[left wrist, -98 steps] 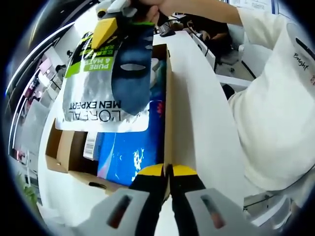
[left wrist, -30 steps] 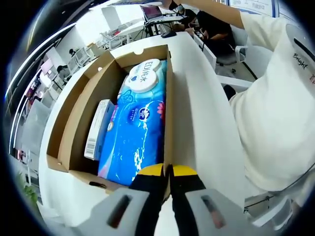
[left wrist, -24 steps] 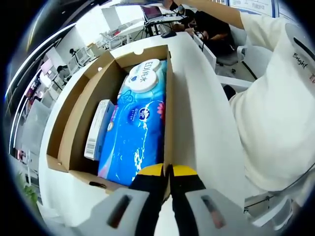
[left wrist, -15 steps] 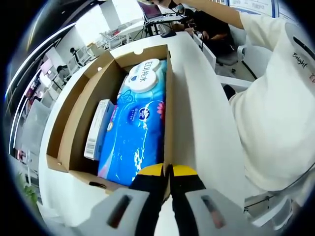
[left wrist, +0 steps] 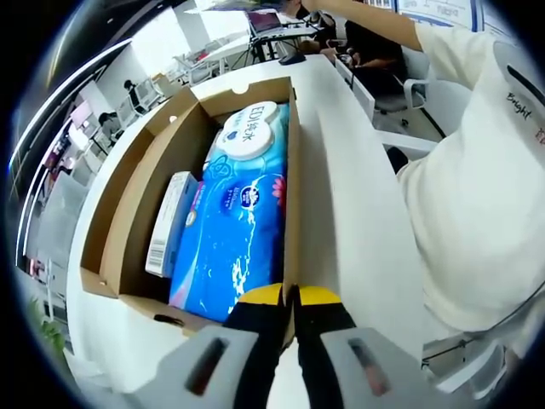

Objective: Operate the shoe box by opening the lid, removing the specified soft item, and placing it in the target area until the item is outside and the box remains undamaged.

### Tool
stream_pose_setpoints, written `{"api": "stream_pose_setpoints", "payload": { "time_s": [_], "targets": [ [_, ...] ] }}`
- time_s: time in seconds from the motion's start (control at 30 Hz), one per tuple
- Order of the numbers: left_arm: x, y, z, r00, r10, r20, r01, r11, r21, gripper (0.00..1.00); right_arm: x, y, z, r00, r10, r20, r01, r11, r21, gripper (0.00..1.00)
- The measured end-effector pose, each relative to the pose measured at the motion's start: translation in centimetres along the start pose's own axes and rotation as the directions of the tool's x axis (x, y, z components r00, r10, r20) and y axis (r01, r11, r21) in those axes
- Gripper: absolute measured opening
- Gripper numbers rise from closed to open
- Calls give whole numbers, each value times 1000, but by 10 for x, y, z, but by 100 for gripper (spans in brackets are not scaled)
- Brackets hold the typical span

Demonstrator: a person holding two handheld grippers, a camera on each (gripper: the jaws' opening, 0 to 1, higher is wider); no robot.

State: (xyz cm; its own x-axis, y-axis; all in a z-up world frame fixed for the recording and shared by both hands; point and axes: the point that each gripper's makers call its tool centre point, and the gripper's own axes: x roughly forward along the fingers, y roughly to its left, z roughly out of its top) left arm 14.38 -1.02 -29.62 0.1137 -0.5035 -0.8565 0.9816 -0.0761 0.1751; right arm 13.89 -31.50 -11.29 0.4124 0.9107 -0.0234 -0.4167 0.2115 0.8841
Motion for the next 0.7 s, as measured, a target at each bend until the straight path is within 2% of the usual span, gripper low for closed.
{"api": "stream_pose_setpoints", "payload": {
  "time_s": [0.27, 0.5, 0.6, 0.7],
  "targets": [
    [0, -4, 1, 1000, 0, 4, 0, 1000, 0, 3, -6, -19, -5, 999, -47, 9, 47, 999, 21, 0],
    [0, -6, 1, 1000, 3, 7, -3, 1000, 2, 3, -16, -31, -1, 997, -77, 20, 76, 997, 29, 0],
    [0, -5, 1, 1000, 0, 5, 0, 1000, 0, 3, -15, -40, -9, 993, -121, 0, 121, 992, 22, 0],
    [0, -6, 1, 1000, 0, 5, 0, 1000, 0, 3, -19, -53, -8, 987, -162, -13, 163, 987, 16, 0]
  ]
}}
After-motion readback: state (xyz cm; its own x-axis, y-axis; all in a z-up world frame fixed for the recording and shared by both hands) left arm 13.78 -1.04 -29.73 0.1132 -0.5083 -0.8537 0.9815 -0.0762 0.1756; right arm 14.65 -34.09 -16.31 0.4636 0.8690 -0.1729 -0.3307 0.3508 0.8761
